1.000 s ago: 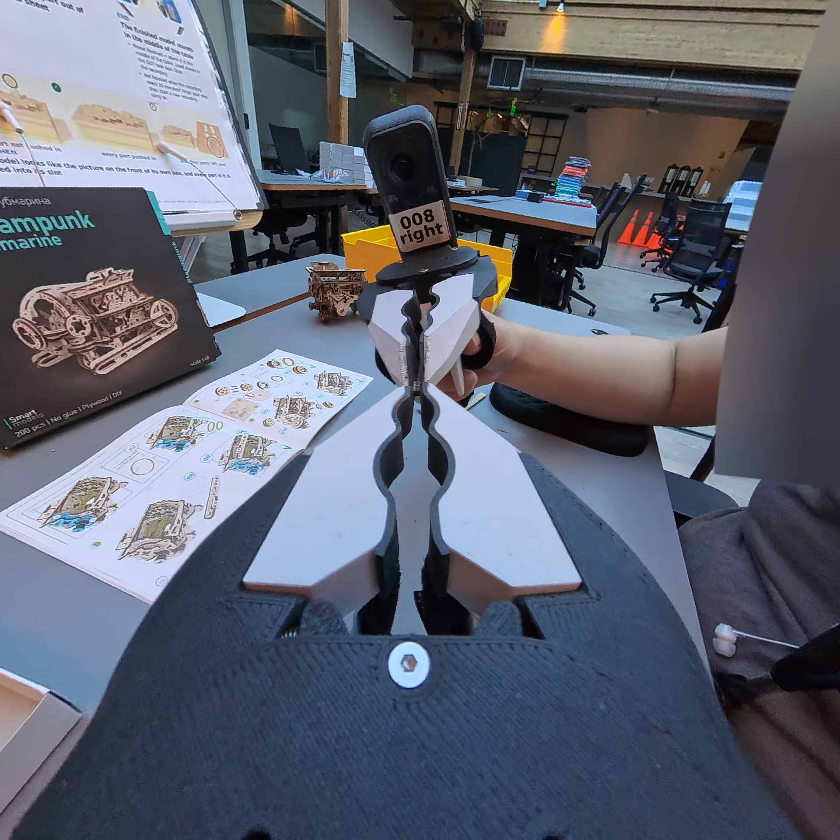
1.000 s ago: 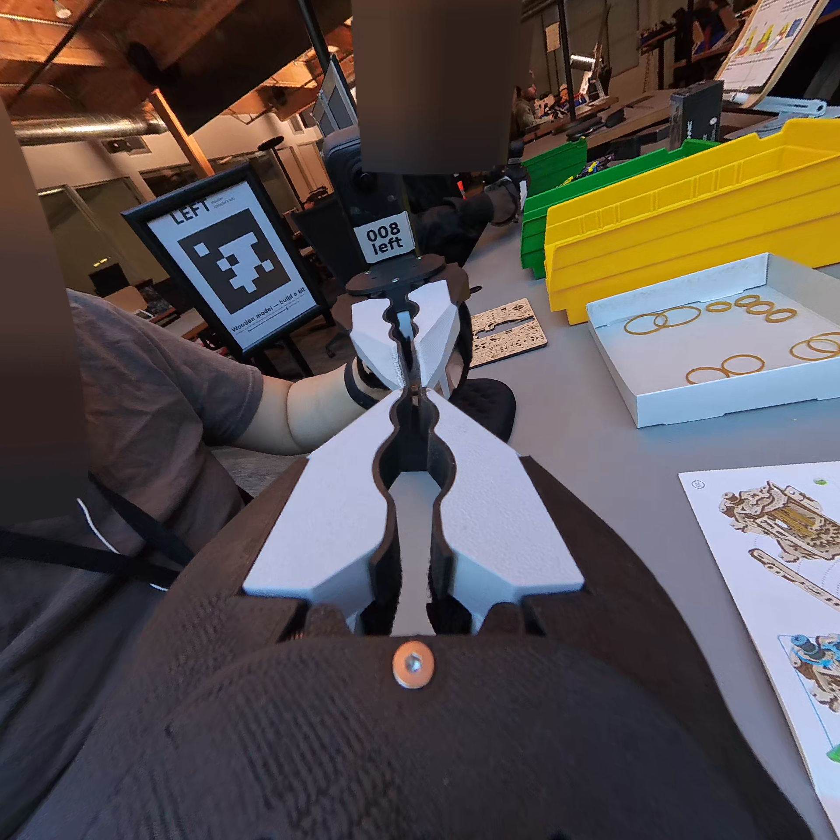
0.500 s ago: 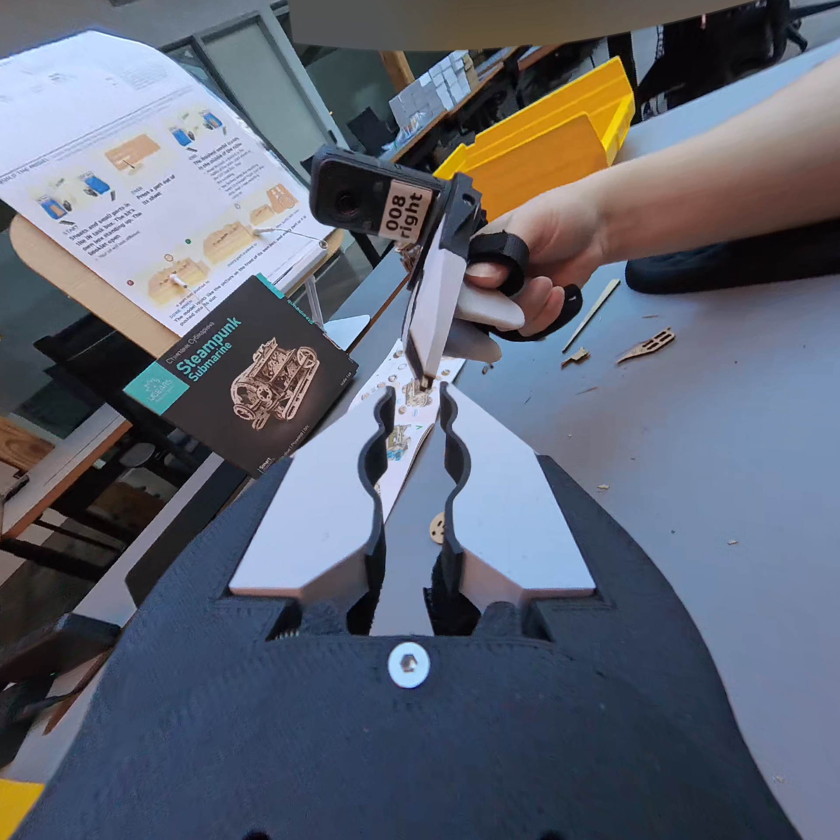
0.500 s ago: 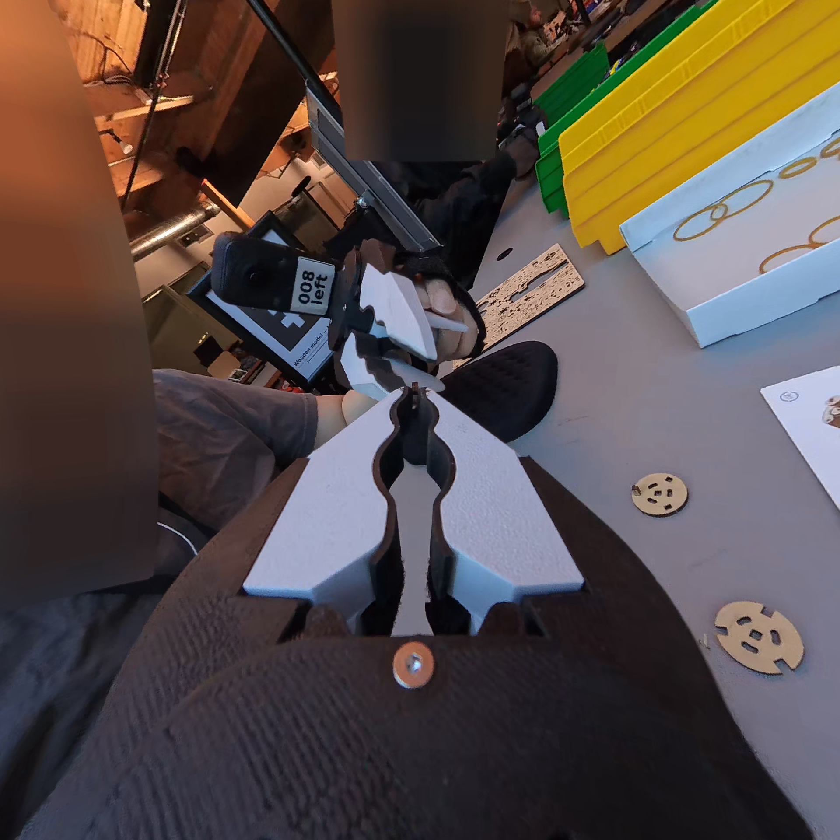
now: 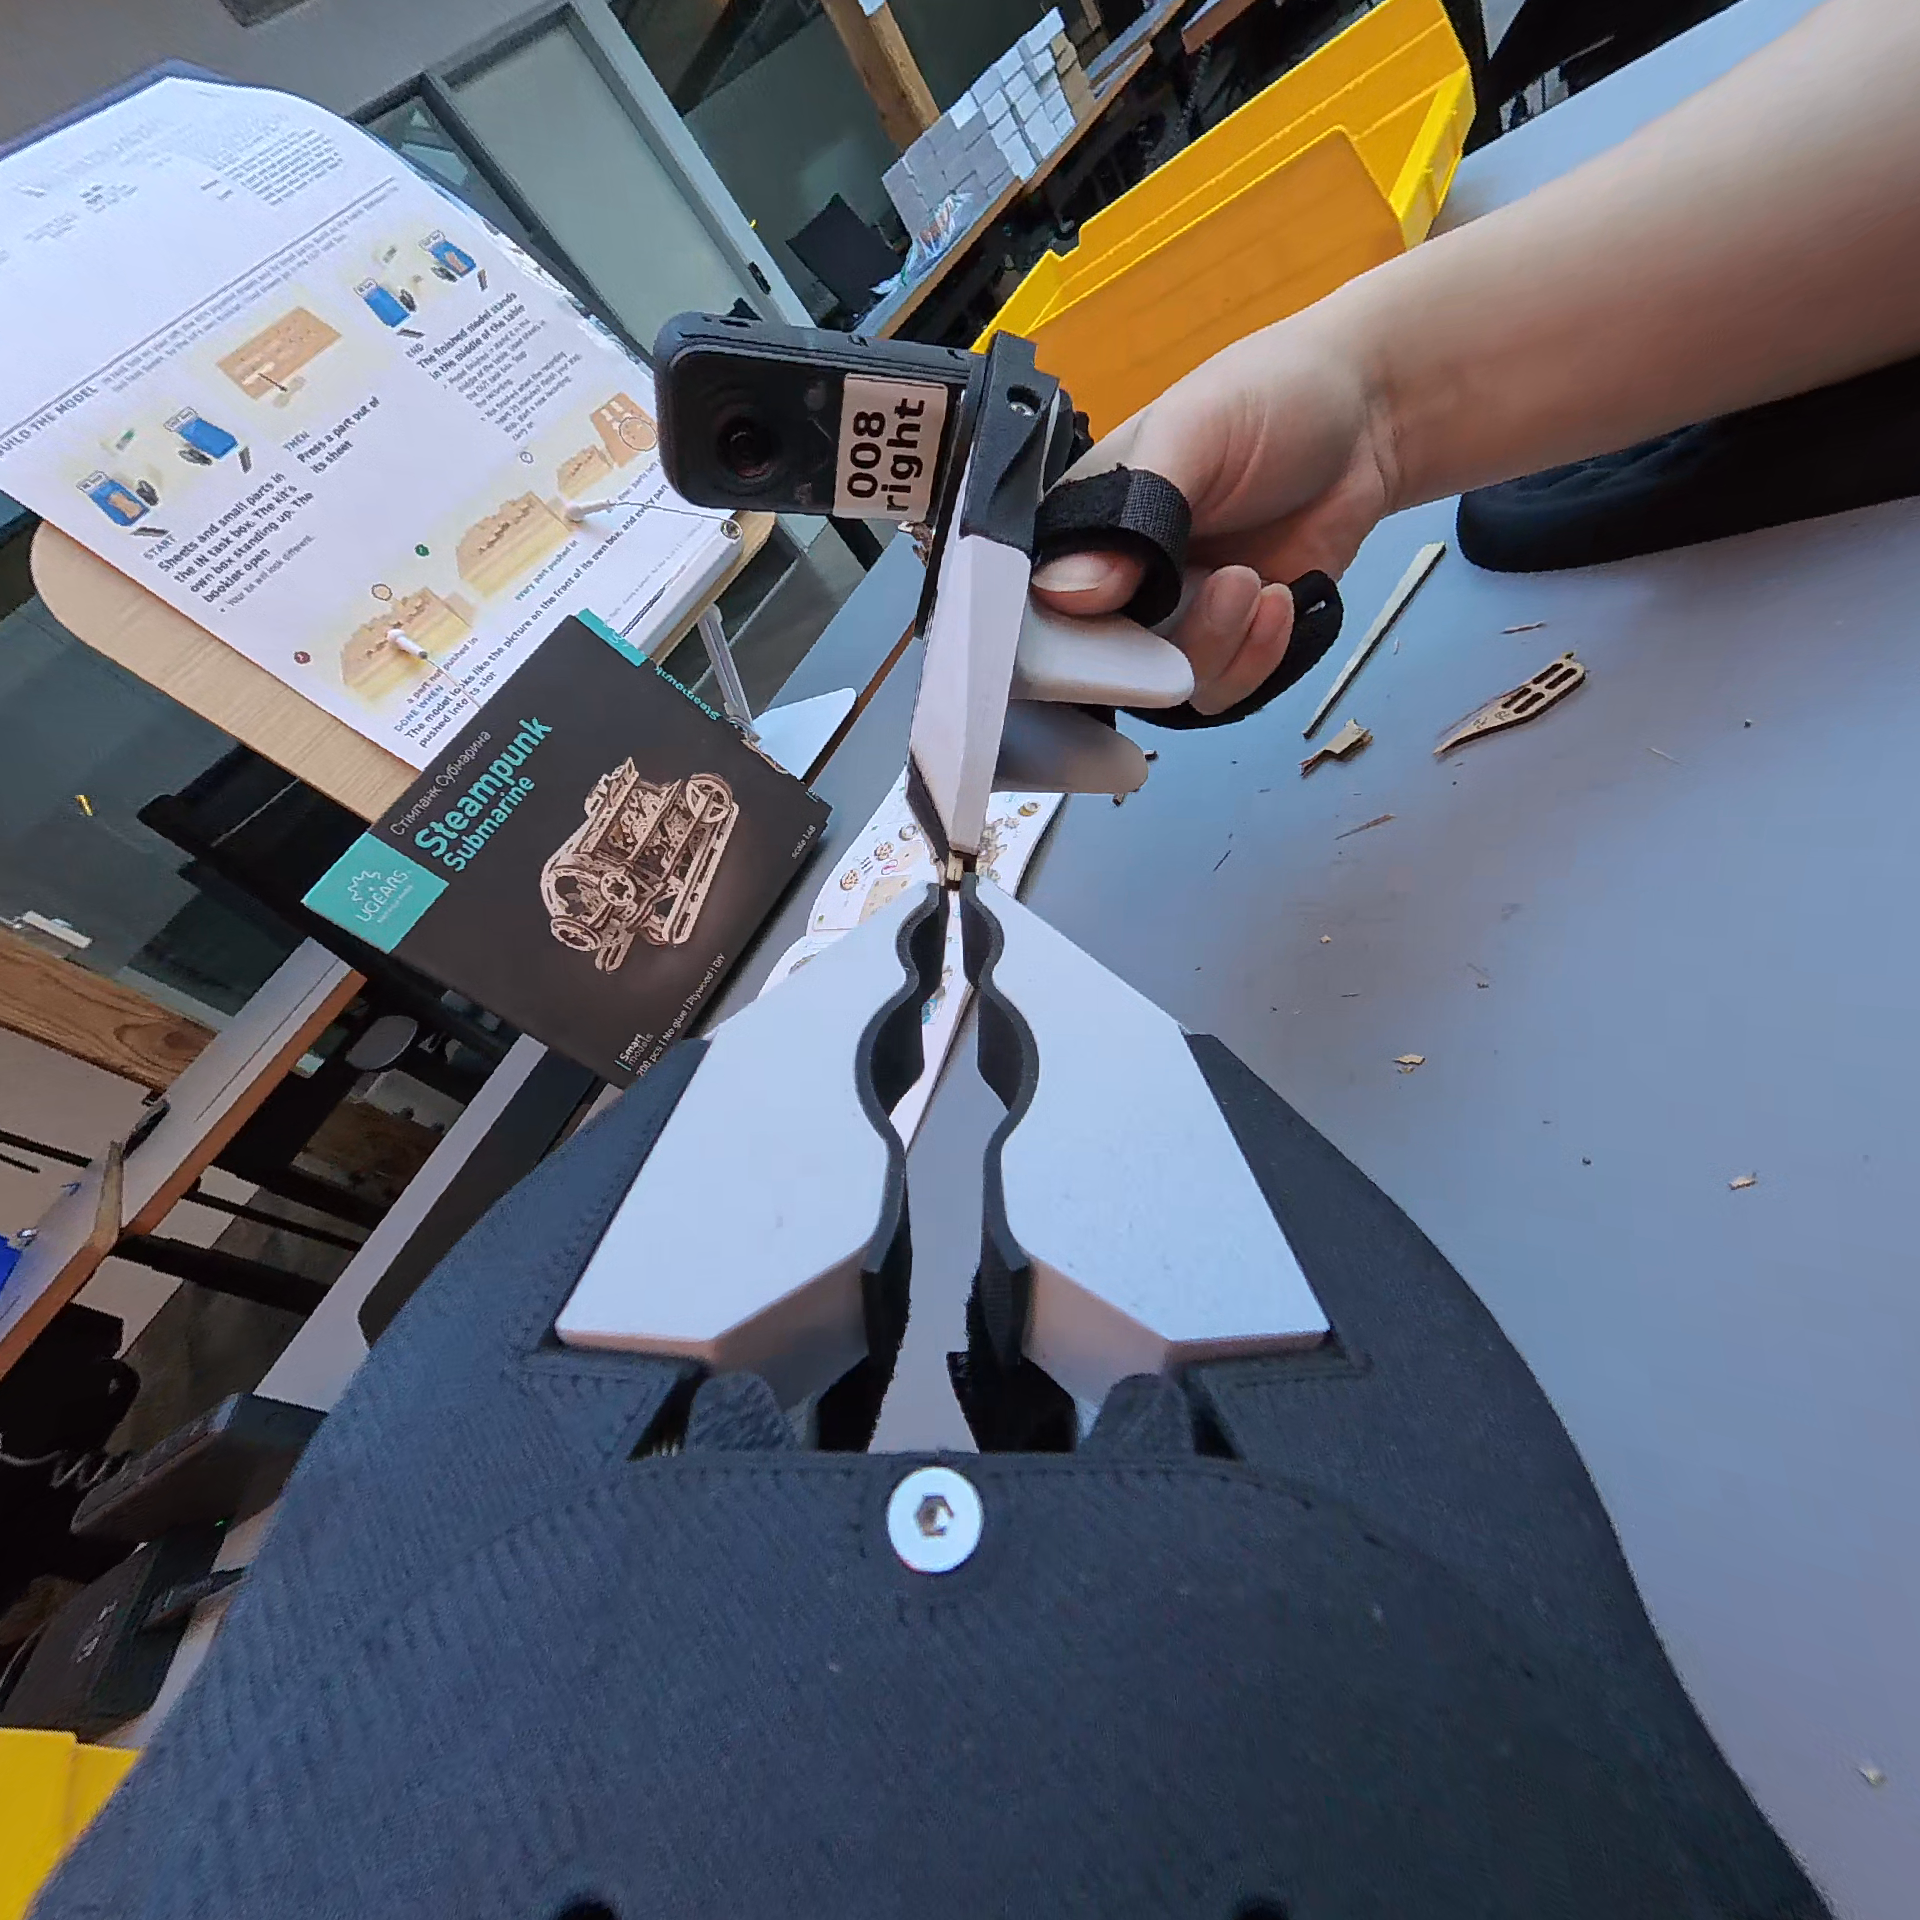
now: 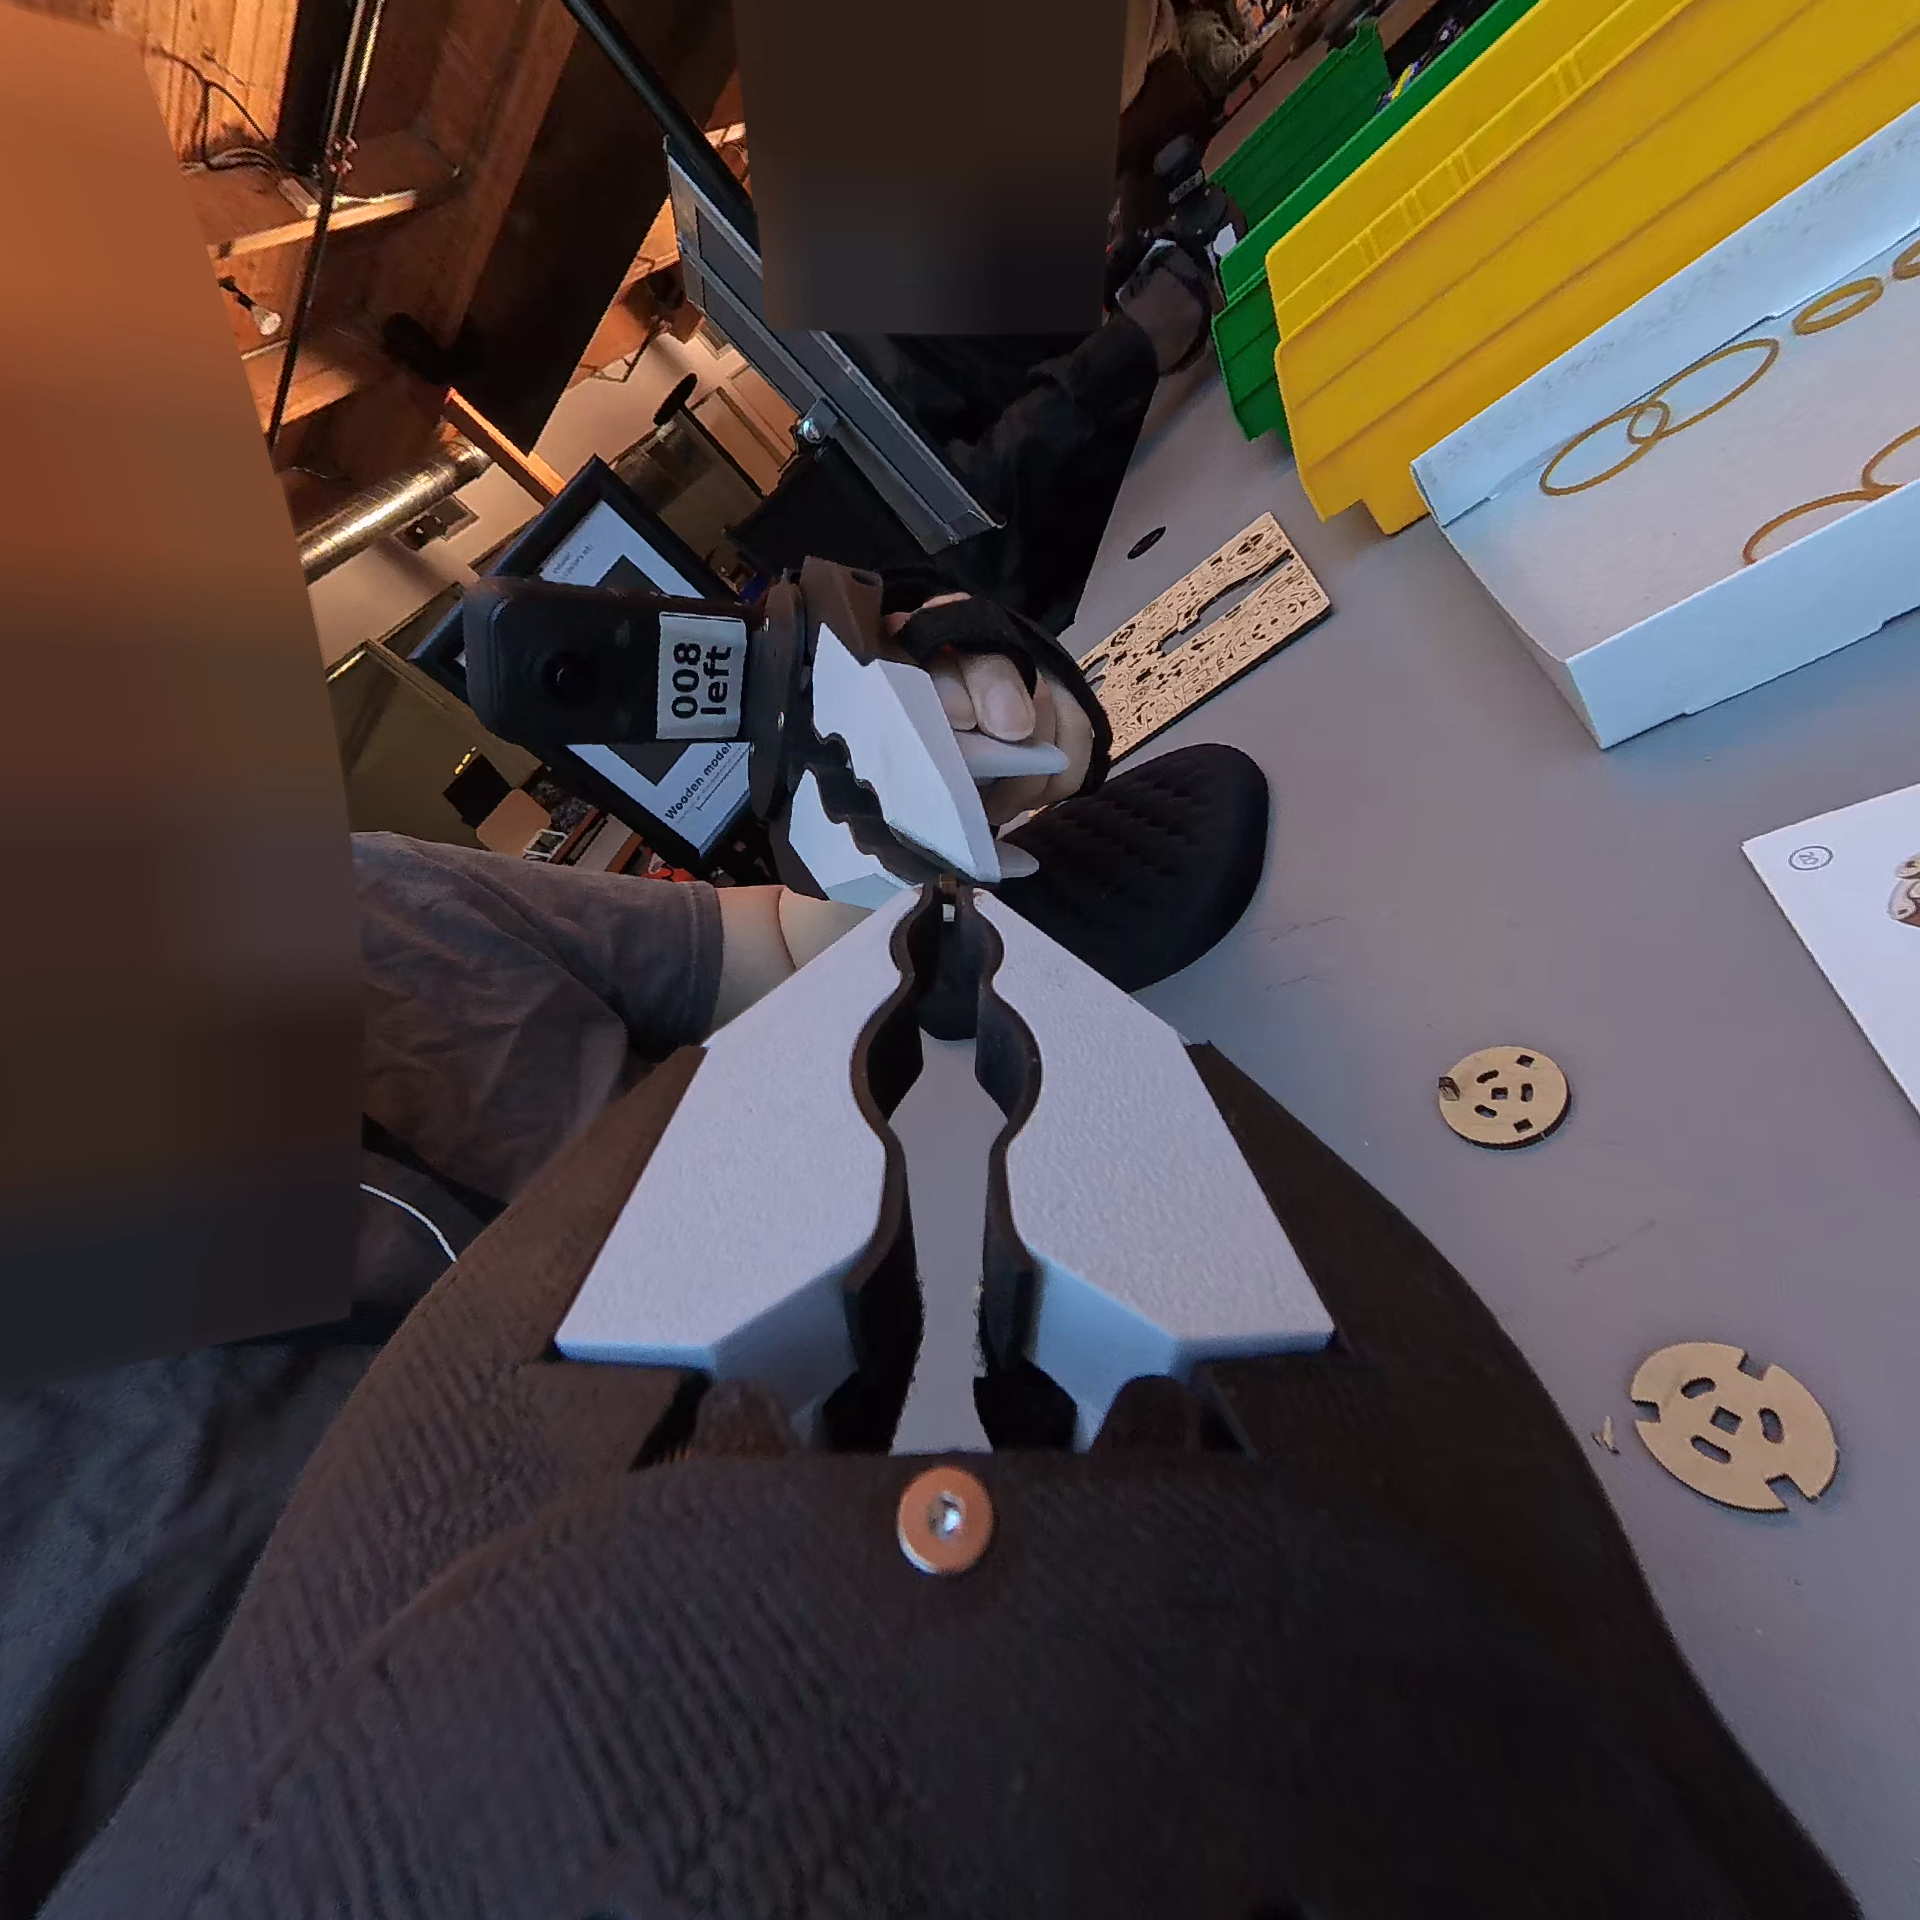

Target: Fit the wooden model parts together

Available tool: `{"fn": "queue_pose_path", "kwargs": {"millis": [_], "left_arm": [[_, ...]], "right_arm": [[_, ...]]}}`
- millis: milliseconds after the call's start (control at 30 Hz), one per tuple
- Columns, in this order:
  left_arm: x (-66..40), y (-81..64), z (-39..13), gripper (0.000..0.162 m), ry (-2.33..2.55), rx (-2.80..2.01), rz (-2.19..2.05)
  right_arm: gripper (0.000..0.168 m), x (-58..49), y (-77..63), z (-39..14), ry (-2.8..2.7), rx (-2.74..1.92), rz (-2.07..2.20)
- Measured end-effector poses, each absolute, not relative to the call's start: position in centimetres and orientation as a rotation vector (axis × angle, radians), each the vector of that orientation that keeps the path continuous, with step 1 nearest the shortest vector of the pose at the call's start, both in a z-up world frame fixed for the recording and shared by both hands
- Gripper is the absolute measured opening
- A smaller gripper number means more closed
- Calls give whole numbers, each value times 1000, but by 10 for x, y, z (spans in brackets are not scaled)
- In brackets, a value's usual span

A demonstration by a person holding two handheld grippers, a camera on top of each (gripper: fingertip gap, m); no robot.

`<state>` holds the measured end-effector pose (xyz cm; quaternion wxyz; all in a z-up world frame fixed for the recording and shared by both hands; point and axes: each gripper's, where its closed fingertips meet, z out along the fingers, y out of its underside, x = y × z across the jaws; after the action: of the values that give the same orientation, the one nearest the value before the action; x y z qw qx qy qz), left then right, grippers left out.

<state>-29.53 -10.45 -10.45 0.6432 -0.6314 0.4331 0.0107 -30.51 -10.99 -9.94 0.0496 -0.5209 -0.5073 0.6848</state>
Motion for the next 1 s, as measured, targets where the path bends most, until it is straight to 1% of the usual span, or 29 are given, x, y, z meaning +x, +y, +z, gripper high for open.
{"fn": "queue_pose_path", "kwargs": {"millis": [233, 367, 867, 1000], "left_arm": [[-295, -105, -109, 0, 988, -1450, 8], [-294, -104, -110, 0, 995, -1453, 18], [-296, -103, -111, 0, 993, -1458, 29], [-296, -103, -113, 0, 999, -1461, 35]], "right_arm": [[5, -306, -110, -98, -1531, -1563, 2102], [2, -307, -109, -100, -1537, -1571, 2084], [5, -308, -108, -105, -1546, -1589, 2049], [1, -308, -108, -105, -1551, -1586, 2041]]}}
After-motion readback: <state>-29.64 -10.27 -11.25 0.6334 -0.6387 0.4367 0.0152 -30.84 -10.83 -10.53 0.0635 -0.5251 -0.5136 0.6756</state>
